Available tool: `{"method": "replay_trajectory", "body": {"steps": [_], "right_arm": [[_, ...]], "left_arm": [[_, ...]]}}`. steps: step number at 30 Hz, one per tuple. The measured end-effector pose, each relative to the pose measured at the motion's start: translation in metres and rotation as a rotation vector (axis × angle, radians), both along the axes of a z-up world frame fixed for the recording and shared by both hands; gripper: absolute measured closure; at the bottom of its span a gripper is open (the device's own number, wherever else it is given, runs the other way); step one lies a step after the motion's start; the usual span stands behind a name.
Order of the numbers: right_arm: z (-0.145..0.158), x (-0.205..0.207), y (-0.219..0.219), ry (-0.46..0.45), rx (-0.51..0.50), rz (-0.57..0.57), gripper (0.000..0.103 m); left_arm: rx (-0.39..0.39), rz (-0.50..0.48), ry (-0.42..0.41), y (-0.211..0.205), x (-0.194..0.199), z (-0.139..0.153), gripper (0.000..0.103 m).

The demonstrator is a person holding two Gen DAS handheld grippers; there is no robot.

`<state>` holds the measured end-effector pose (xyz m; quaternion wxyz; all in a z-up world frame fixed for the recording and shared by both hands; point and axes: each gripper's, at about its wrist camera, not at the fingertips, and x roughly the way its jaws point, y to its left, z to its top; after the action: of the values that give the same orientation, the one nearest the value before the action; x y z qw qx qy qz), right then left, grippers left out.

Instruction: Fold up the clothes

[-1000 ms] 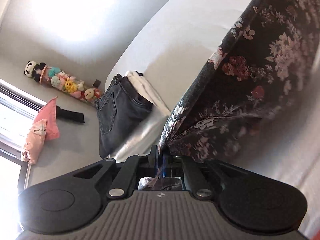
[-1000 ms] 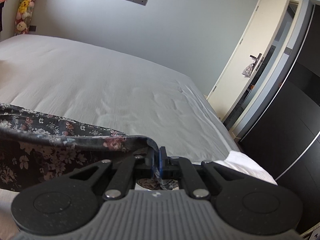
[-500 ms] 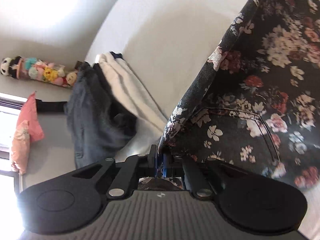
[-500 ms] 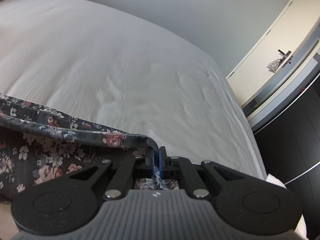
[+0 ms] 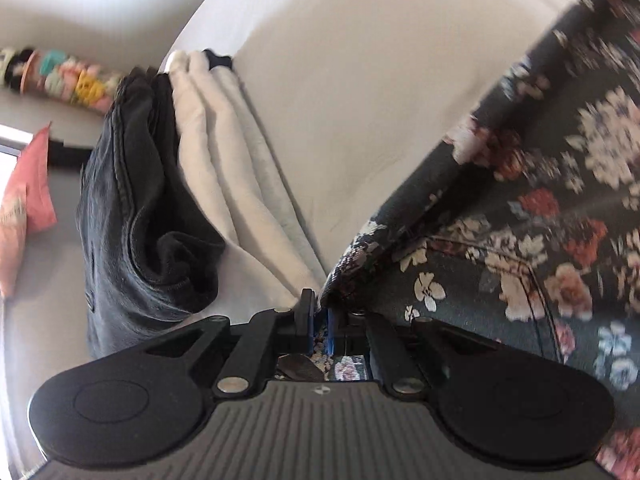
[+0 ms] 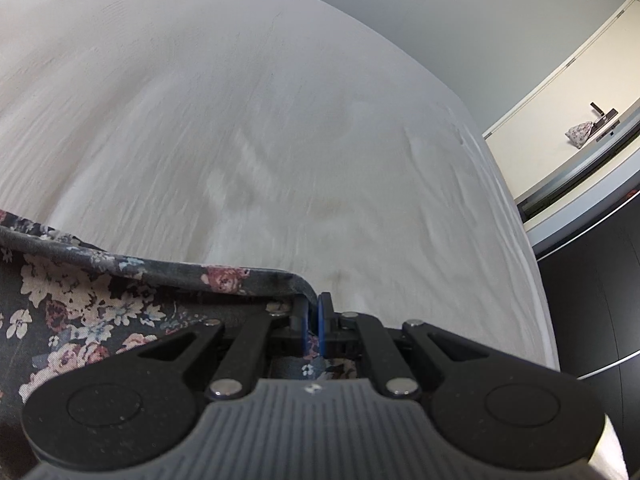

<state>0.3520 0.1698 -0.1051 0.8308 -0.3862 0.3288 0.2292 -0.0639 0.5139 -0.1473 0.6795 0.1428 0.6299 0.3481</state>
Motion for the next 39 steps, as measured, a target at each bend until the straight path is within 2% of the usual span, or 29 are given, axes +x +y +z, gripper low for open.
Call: {"method": "replay_trajectory", "body": {"steps": [4, 5, 7, 8, 10, 12, 13, 16, 19, 21, 23, 24, 28, 34, 36, 37, 38, 39], "right_arm": [[-0.009, 0.003, 0.001, 0.047, -0.001, -0.034, 0.097], [-0.008, 0.003, -0.001, 0.054, 0.015, -0.033, 0.093], [0.002, 0.003, -0.009, 0.068, 0.065, -0.036, 0.092], [0.008, 0.002, -0.015, 0.075, 0.098, -0.039, 0.09], [0.025, 0.001, -0.032, 0.089, 0.189, -0.045, 0.086], [0.04, -0.001, -0.052, 0.111, 0.301, -0.065, 0.07], [0.046, -0.001, -0.062, 0.128, 0.367, -0.074, 0.066], [0.053, -0.001, -0.089, 0.177, 0.506, -0.108, 0.065], [0.055, -0.001, -0.114, 0.194, 0.609, -0.173, 0.064], [0.054, 0.0, -0.132, 0.195, 0.676, -0.217, 0.061], [0.051, 0.004, -0.149, 0.203, 0.738, -0.252, 0.051], [0.048, 0.007, -0.157, 0.207, 0.755, -0.274, 0.051], [0.03, 0.011, -0.184, 0.247, 0.812, -0.38, 0.055], [-0.032, 0.019, -0.209, 0.434, 1.061, -0.561, 0.062], [-0.039, 0.022, -0.209, 0.453, 1.127, -0.56, 0.069], [-0.043, 0.023, -0.209, 0.462, 1.16, -0.559, 0.078], [-0.045, 0.023, -0.208, 0.46, 1.185, -0.554, 0.085], [-0.045, 0.021, -0.208, 0.432, 1.192, -0.54, 0.087]], "left_arm": [[0.001, 0.077, -0.062, -0.001, -0.003, -0.002, 0.089], [0.009, 0.074, -0.069, -0.005, -0.005, -0.002, 0.089], [0.037, 0.051, -0.084, -0.017, -0.011, 0.004, 0.07], [0.052, 0.04, -0.092, -0.024, -0.014, 0.007, 0.066], [0.088, 0.027, -0.12, -0.037, -0.021, 0.015, 0.038], [0.121, 0.023, -0.164, -0.051, -0.027, 0.025, 0.038], [0.125, 0.021, -0.178, -0.058, -0.03, 0.03, 0.038], [0.14, 0.012, -0.211, -0.081, -0.035, 0.044, 0.038], [0.119, 0.025, -0.255, -0.102, -0.035, 0.056, 0.038], [0.094, 0.039, -0.286, -0.115, -0.035, 0.063, 0.038], [0.074, 0.048, -0.305, -0.124, -0.034, 0.068, 0.038], [0.075, 0.049, -0.312, -0.124, -0.035, 0.07, 0.038], [0.055, 0.094, -0.381, -0.138, -0.036, 0.078, 0.038], [0.005, 0.076, -0.461, -0.19, -0.035, 0.083, 0.038], [-0.007, 0.085, -0.48, -0.205, -0.034, 0.082, 0.038], [-0.018, 0.094, -0.484, -0.21, -0.034, 0.081, 0.038], [-0.028, 0.103, -0.486, -0.216, -0.034, 0.08, 0.038], [-0.033, 0.111, -0.485, -0.221, -0.035, 0.078, 0.038]]}}
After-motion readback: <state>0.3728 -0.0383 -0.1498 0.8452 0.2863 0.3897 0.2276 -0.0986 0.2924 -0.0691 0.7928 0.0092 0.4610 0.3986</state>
